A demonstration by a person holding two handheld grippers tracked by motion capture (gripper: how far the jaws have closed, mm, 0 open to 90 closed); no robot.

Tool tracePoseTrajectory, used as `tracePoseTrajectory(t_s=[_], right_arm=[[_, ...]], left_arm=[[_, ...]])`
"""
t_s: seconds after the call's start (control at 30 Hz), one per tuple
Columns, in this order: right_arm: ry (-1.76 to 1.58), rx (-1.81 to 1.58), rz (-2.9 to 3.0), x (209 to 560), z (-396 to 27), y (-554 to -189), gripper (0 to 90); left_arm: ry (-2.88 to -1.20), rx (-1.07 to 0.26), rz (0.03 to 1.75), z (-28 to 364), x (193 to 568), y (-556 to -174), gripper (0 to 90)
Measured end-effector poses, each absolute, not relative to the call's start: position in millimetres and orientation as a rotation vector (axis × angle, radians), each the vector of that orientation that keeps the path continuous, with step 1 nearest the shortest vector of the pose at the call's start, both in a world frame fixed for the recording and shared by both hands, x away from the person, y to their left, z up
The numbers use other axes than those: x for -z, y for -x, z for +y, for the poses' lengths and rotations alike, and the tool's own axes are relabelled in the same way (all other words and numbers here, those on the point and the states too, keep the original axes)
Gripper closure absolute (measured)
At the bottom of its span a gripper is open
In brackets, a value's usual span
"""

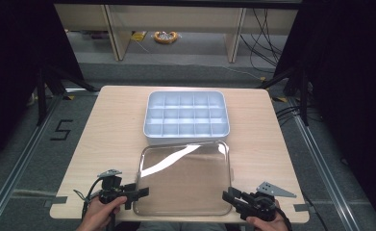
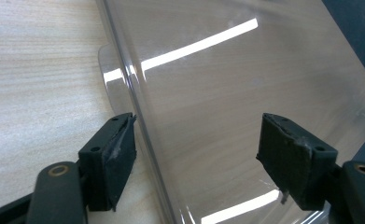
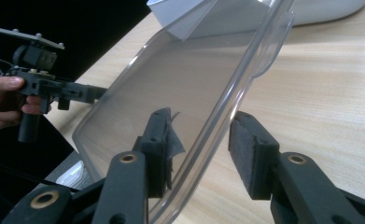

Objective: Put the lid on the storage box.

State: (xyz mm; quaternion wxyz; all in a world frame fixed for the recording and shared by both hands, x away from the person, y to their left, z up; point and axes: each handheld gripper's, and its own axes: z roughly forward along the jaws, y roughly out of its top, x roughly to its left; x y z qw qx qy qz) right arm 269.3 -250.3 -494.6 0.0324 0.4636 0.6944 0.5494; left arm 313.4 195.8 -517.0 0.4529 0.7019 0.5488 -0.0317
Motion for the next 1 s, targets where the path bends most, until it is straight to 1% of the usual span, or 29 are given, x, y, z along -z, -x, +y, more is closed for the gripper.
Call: tracePoseTrajectory(t_s=[0.03,0.1,0.43,0.47,0.5,0.53,0.57,0.63,0.67,0.73,0.83,1.0], right_arm=[[-1.477,-1.703,2.138,494,-249,-267,60.8],[-1.401,-1.682,2.141,498,-251,-271,60.8],[-1.370,-1.667,2.161,496,-251,-270,60.9],[-1.395,-1.666,2.182,495,-249,-268,62.6],[-1.395,-1.666,2.182,495,-249,-268,62.6],[-1.371,-1.665,2.167,497,-251,-270,64.5],[-1.387,-1.660,2.182,497,-250,-270,64.4],[-1.393,-1.660,2.177,499,-251,-271,64.4],[-1.445,-1.664,2.177,502,-251,-271,64.5],[-1.462,-1.647,2.180,504,-252,-272,64.5],[-1.488,-1.641,2.182,503,-252,-271,64.7],[-1.504,-1.564,2.159,507,-252,-274,66.0]], left_arm=[[-1.741,0.065,1.352,195,517,-313,25.8],[-1.741,0.064,1.353,195,517,-313,25.5],[-1.711,0.063,1.386,199,517,-315,24.6],[-1.711,0.072,1.386,200,517,-315,30.1],[-1.711,0.088,1.383,200,517,-315,30.1],[-1.713,0.112,1.383,200,518,-315,40.5],[-1.721,0.092,1.383,200,518,-314,42.1],[-1.722,0.095,1.383,200,517,-314,43.2],[-1.714,0.105,1.383,203,517,-314,46.7],[-1.720,0.101,1.374,204,517,-314,48.6],[-1.729,0.085,1.357,203,514,-313,50.8],[-1.772,0.007,1.307,200,508,-310,52.6]])
